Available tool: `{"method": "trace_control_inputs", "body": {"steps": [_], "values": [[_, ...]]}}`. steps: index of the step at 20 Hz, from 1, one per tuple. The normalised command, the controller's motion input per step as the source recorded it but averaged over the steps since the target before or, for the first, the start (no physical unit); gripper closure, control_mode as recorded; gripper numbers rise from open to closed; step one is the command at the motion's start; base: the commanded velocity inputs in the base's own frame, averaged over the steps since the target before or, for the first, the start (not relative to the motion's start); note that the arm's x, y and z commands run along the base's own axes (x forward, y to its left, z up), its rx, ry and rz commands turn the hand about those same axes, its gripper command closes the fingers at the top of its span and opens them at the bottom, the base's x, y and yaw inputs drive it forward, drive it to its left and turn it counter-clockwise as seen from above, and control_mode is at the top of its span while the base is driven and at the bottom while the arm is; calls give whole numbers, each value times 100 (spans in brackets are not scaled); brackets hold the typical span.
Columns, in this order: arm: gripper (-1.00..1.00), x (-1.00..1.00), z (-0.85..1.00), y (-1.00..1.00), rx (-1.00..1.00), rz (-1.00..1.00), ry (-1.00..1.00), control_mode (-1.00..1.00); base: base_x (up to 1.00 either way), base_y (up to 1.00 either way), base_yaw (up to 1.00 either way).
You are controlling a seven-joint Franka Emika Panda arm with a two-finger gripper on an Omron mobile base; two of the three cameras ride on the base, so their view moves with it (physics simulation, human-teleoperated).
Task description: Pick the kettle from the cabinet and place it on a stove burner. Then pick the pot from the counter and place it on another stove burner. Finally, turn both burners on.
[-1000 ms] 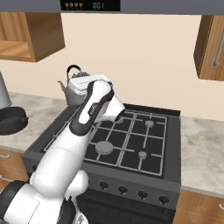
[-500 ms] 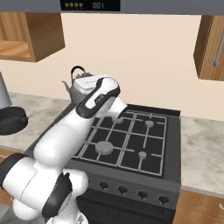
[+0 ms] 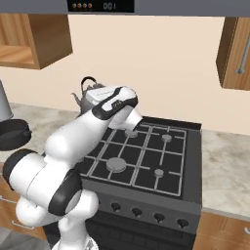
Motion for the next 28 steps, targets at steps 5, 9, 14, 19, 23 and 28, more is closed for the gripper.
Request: {"method": "trace_control_inputs", "body": {"steps": [5, 9, 14, 19, 23, 28], "values": [[100, 31, -21, 14, 2, 3, 0, -100, 0, 0, 0], [100, 34, -22, 18, 2, 4, 0, -100, 0, 0, 0], [100, 37, -25, 17, 3, 4, 0, -100, 0, 0, 0], [100, 38, -27, 16, 3, 5, 0, -100, 0, 0, 0], [100, 35, -23, 16, 2, 5, 0, -100, 0, 0, 0], [100, 33, -31, 9, 0, 4, 0, -100, 0, 0, 0]]}}
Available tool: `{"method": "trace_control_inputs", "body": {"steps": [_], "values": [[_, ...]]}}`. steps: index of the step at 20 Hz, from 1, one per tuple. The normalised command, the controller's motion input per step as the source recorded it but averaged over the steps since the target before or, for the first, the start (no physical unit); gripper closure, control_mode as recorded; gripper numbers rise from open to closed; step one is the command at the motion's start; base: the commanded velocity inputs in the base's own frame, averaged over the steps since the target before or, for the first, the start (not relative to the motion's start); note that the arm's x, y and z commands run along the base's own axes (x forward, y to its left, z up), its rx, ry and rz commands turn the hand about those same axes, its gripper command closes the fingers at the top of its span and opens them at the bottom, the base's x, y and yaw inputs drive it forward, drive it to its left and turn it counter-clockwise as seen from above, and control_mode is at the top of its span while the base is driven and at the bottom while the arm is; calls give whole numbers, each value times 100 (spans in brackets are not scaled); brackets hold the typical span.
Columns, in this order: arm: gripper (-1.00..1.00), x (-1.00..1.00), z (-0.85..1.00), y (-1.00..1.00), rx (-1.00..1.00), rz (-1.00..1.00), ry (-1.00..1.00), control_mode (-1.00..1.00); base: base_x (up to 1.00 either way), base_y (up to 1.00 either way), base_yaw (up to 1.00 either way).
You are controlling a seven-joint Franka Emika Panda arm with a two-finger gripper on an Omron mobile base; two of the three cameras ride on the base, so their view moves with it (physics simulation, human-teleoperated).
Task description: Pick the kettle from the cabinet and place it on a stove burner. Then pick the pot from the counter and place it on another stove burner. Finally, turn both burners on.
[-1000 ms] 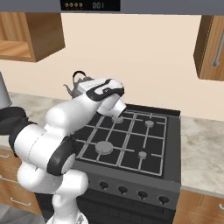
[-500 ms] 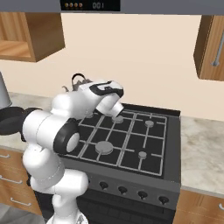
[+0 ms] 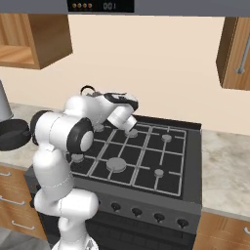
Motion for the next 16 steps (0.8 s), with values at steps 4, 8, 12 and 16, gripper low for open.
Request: {"method": "trace_control_inputs", "body": {"steps": [4, 8, 12, 16], "values": [[100, 33, -32, 11, 0, 3, -1, -100, 0, 0, 0], [100, 35, -29, 19, 0, 2, -3, -100, 0, 0, 0], [100, 29, -29, 14, 0, 1, -1, -100, 0, 0, 0], [100, 20, -23, 3, -1, 0, -1, -100, 0, 0, 0]]}}
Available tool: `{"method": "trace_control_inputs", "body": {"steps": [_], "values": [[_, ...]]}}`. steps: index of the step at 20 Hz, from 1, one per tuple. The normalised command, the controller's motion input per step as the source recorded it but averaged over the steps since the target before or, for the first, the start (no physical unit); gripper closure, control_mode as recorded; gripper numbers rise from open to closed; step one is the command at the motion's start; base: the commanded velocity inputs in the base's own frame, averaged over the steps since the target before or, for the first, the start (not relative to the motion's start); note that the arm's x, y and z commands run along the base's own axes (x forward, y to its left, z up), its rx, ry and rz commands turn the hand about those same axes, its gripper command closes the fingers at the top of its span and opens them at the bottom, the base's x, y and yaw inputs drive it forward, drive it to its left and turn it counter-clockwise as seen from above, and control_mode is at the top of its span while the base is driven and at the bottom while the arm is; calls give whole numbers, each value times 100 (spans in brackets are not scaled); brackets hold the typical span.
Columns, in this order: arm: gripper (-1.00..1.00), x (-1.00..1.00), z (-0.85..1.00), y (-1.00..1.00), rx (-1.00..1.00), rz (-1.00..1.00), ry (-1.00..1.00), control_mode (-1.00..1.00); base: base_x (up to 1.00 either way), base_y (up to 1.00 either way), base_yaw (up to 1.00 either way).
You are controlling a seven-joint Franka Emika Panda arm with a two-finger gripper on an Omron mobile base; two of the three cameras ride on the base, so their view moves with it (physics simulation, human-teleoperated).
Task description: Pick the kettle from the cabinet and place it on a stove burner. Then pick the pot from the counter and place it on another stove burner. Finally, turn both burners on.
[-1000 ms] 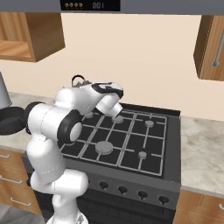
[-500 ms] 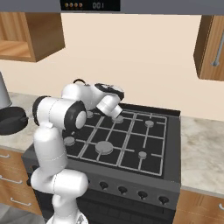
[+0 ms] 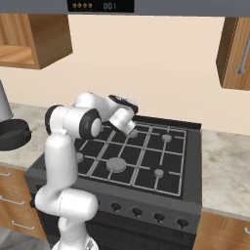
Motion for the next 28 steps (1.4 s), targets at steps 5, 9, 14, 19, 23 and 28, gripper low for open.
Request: {"method": "trace_control_inputs", "body": {"steps": [5, 9, 14, 19, 23, 28], "values": [[100, 29, -19, 17, 0, 0, -8, -100, 0, 0, 0], [100, 23, -11, 21, 0, 0, -13, -100, 0, 0, 0], [100, 22, -19, 16, -2, 0, -6, -100, 0, 0, 0], [100, 11, -9, 4, -10, 0, 1, -100, 0, 0, 0], [100, 9, -1, 0, -16, 0, 0, -100, 0, 0, 0], [100, 11, -13, 5, -13, 0, 0, -100, 0, 0, 0]]}}
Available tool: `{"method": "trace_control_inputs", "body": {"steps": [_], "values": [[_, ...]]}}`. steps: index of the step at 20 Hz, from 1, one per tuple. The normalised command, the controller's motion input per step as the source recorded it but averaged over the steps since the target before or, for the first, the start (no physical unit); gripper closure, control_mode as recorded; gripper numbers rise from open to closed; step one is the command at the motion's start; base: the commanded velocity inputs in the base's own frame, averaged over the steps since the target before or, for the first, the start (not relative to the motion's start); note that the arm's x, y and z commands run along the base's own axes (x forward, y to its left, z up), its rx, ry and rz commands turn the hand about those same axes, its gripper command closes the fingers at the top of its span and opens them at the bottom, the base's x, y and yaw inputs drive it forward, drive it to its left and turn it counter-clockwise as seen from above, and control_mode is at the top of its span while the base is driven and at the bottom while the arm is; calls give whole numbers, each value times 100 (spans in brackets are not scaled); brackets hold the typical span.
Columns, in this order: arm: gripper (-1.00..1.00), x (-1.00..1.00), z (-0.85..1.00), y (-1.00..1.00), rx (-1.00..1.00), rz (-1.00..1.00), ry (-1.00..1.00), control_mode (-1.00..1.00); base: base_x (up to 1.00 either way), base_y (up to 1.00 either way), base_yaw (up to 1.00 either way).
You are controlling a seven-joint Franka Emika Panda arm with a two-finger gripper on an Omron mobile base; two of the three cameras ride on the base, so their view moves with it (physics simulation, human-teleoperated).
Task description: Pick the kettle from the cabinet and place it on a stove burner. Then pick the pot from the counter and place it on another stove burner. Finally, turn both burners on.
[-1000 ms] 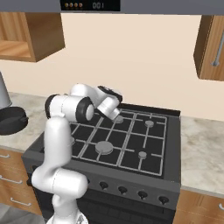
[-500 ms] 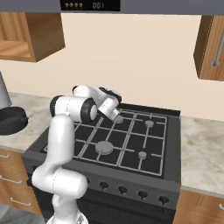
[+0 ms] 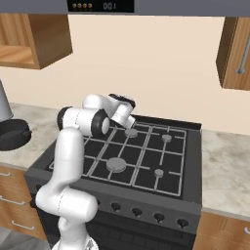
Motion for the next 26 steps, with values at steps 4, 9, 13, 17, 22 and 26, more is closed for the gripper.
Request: {"method": "trace_control_inputs", "body": {"steps": [4, 9, 13, 17, 22, 26], "values": [[100, 3, -12, 9, -2, 0, -7, -100, 0, 0, 0], [100, 2, -5, 17, 0, 0, -6, -100, 0, 0, 0], [100, 9, -12, 25, 0, 0, -2, -100, 0, 0, 0], [100, 18, -13, 24, 0, 0, -1, -100, 0, 0, 0], [100, 18, -3, 19, 0, 0, -1, -100, 0, 0, 0], [100, 14, 0, 10, 0, 0, 0, -100, 0, 0, 0]]}}
